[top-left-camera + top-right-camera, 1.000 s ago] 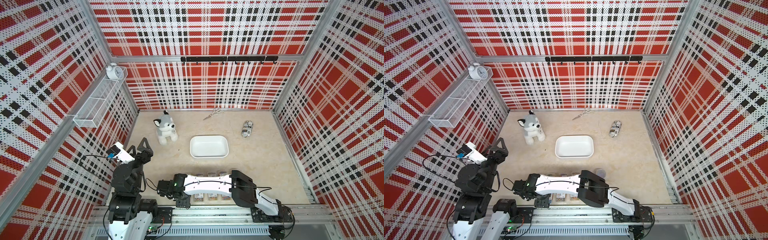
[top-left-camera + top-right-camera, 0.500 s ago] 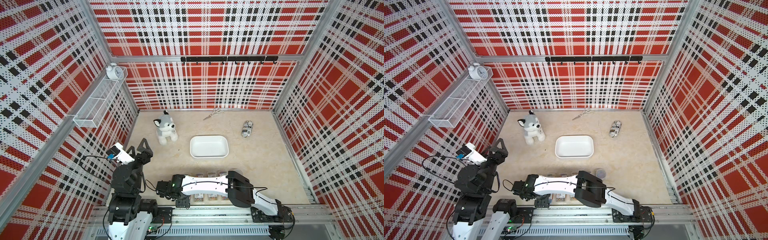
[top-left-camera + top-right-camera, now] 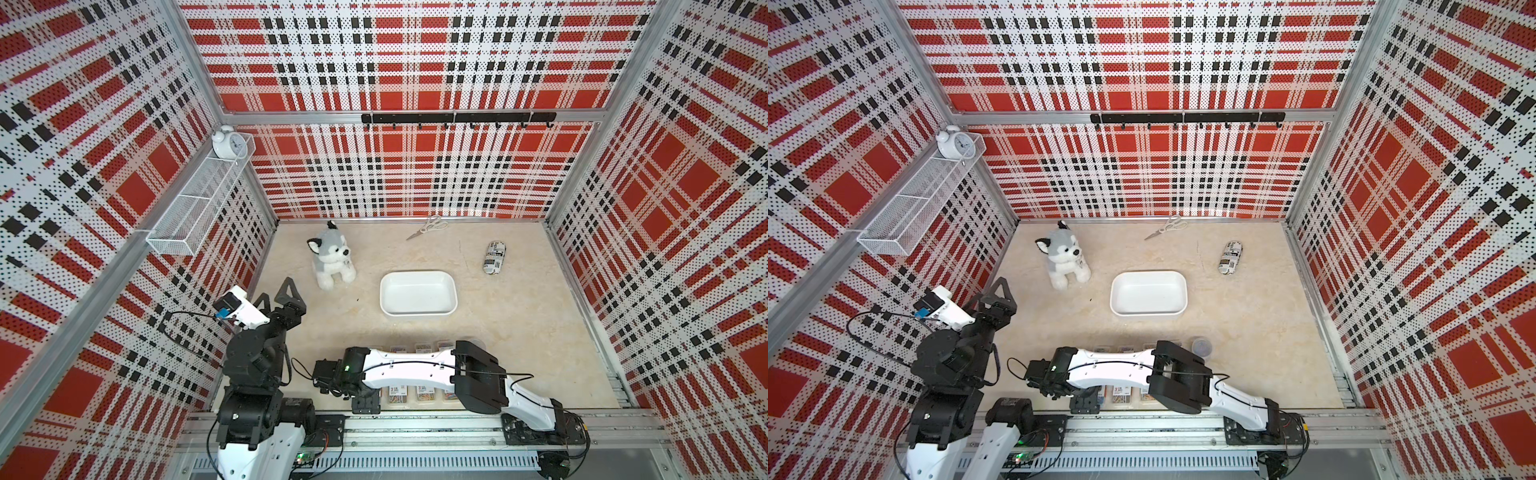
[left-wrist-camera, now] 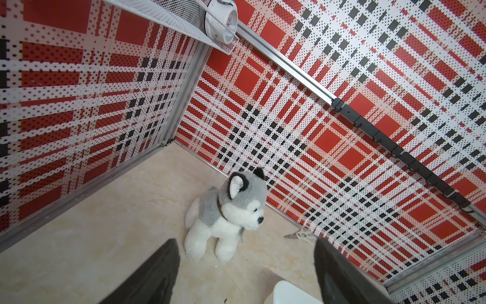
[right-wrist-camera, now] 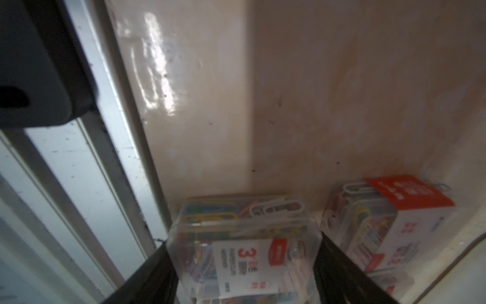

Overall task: Take the paper clips out of the storage box
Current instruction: Place the boxed paper clips at the center of the board.

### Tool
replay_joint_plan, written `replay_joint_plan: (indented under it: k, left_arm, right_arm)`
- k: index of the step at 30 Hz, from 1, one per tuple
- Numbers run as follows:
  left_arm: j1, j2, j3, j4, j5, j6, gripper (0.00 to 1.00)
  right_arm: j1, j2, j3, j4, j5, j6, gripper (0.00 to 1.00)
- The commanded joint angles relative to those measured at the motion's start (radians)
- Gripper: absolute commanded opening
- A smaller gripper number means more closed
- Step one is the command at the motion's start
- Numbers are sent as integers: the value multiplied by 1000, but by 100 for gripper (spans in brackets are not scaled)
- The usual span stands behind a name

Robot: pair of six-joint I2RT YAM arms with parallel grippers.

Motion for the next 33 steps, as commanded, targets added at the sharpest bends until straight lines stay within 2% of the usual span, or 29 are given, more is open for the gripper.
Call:
replay_joint_plan:
  k: [1,17,33]
  left_arm:
    - [10,-9,-13,11,-4,12,83]
    - [10,-2,-13,20,-5,13,83]
    - [10,-19,-5,8,6,8,80]
  right_arm:
    - [-10,33,16,1,18,-13,81]
    - [-15,20,18,9,25,-16,90]
    - [-14,-33,1,22,5,9,91]
